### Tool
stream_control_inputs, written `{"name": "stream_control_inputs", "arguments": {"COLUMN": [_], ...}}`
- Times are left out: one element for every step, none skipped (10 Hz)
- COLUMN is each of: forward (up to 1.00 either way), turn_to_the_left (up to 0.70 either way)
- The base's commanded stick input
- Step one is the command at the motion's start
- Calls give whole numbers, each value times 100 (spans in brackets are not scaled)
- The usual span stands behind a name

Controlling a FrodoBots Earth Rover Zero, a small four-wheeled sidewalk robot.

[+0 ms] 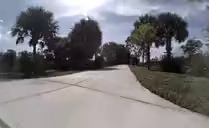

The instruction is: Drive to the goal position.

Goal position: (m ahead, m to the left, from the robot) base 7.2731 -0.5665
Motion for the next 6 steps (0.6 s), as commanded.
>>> {"name": "stream_control_inputs", "arguments": {"forward": [85,85,85,85,85,85], "turn_to_the_left": [0,0,0,0,0,0]}}
